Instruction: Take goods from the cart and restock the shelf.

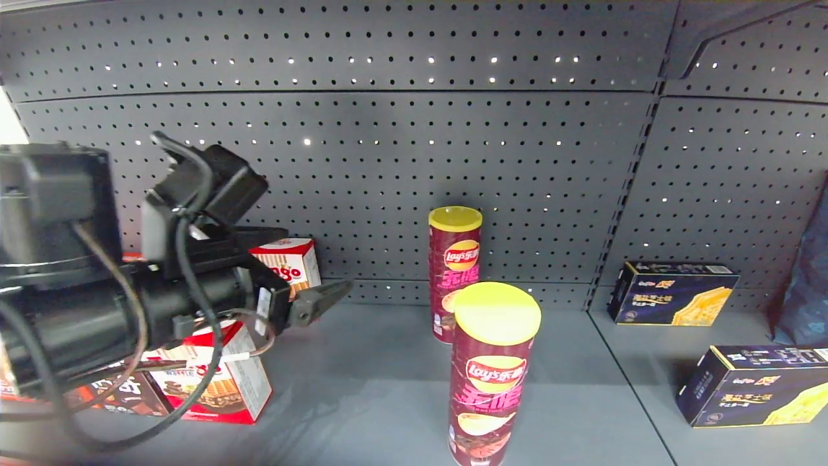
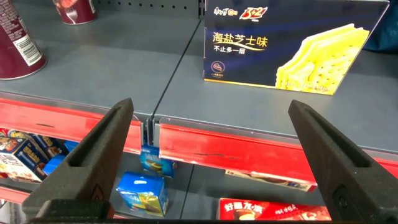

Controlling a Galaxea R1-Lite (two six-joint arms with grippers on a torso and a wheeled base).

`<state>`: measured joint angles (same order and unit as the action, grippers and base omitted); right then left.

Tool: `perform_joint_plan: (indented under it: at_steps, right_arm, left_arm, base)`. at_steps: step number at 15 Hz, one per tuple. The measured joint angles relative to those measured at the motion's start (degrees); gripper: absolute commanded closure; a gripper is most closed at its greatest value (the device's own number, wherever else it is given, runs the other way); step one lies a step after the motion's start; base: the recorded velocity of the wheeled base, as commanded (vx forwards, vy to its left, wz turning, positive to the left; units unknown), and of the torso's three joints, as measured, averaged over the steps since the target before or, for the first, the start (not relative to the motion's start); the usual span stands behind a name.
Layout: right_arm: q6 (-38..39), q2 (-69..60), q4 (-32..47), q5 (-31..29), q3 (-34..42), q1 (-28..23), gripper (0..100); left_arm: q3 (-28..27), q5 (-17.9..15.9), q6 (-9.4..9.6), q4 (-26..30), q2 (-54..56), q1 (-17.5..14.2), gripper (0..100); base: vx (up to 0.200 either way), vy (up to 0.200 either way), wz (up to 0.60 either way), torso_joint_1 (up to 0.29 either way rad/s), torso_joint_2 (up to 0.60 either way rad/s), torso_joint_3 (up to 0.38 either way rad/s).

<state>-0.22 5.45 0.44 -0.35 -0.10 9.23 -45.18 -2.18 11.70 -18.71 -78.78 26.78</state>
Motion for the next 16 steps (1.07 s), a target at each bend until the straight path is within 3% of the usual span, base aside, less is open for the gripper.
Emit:
perform_joint_plan:
  at_steps: [4, 8, 11, 16]
  right_arm:
    - [-0.02, 0.0, 0.0, 0.02, 0.0, -0.02, 0]
    - [0.04, 0.13, 0.05, 0.17, 0.0, 0.28, 0]
    - [0.84, 0.88, 0.07, -0.27, -1.39, 1.27, 0]
    - [0.51, 15.87, 3.8, 4.07, -23.63, 3.5, 0]
  left_arm:
    - [8.5, 0.13, -0.13, 0.13, 13.31, -1.65, 0]
    - [13.4, 0.33, -0.16, 0.38, 22.41, -1.82, 0]
    - [15.82, 3.44, 0.04, 0.33, 26.51, -1.9, 0]
    - [16.15, 4.96, 0.09, 0.29, 28.37, -1.95, 0]
  base:
    - [0.0, 0.0, 0.0, 0.0, 0.0, 0.0]
    - [0.0, 0.0, 0.0, 0.0, 0.0, 0.0]
    - [0.0, 0.0, 0.0, 0.0, 0.0, 0.0]
    - [0.0, 0.0, 0.0, 0.0, 0.0, 0.0]
